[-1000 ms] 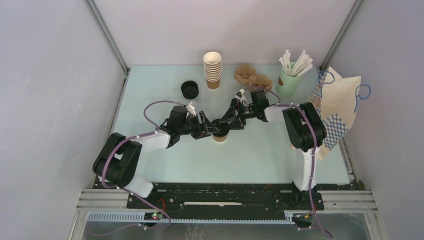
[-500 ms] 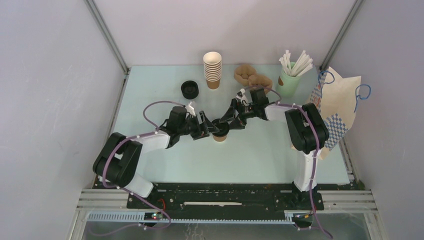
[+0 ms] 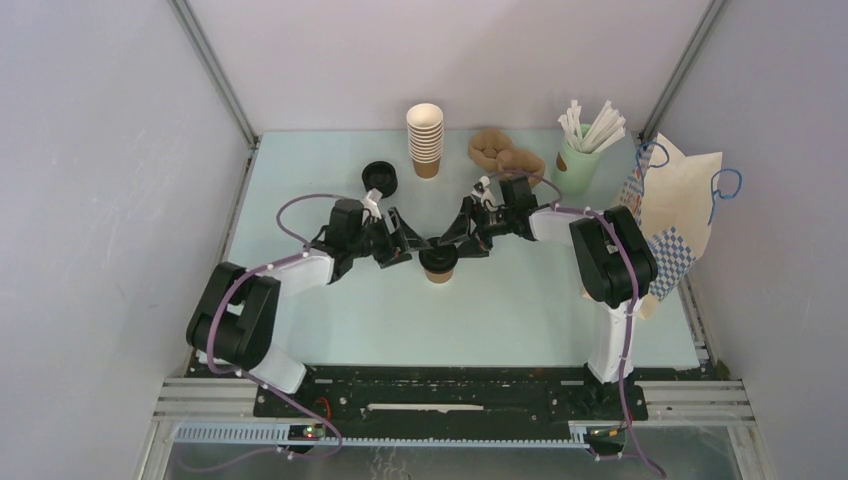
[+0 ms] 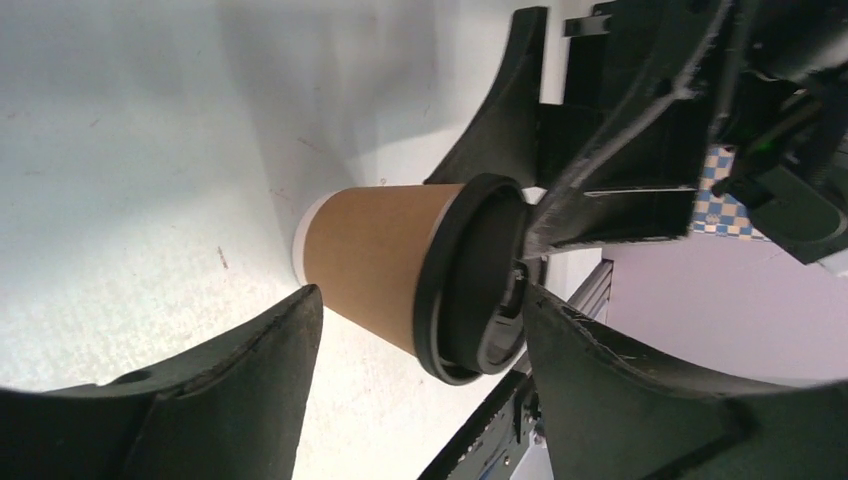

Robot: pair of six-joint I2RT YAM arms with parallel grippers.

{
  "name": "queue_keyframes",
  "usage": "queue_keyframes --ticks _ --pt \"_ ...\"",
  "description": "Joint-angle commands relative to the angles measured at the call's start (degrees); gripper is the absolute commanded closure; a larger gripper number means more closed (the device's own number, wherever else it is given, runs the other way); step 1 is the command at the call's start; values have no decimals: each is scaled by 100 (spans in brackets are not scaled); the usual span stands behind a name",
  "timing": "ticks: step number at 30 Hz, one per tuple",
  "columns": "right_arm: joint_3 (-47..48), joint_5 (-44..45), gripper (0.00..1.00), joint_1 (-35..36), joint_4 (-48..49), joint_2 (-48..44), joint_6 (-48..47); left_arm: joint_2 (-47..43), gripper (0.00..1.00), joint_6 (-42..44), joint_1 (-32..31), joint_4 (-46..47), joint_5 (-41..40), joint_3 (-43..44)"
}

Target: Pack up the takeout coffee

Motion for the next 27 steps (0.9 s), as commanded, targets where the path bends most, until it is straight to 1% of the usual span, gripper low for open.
queue_keyframes --ticks 1,5,8,10,12,15,19,22,24,27 --pt "-175 1062 21 79 -454 324 -318 269 25 -75 -16 205 40 89" --pt "-180 1051 22 92 -441 367 -319 391 30 46 -58 62 -118 7" --pt "-181 1175 22 84 -528 399 -337 436 34 56 -58 -63 -513 -243" --pt "-216 1223 22 78 -526 437 -306 619 39 24 -42 -131 -731 -414" --pt "-314 1288 22 49 -439 434 -227 830 43 -98 -32 -13 -754 -642" --pt "-509 1401 22 3 -335 430 -145 1018 46 -284 -26 314 -775 -1066" --pt "-799 1521 23 -21 -192 347 -90 933 49 -188 -44 324 -983 -1407" --pt "-818 1429 22 55 -164 315 -100 651 48 164 -115 90 -1172 -1429" --pt "-803 1274 21 69 155 267 -29 429 45 366 -220 -93 -1106 -1199" --pt "-604 1087 17 56 138 65 -34 72 35 560 -342 -360 -964 -760"
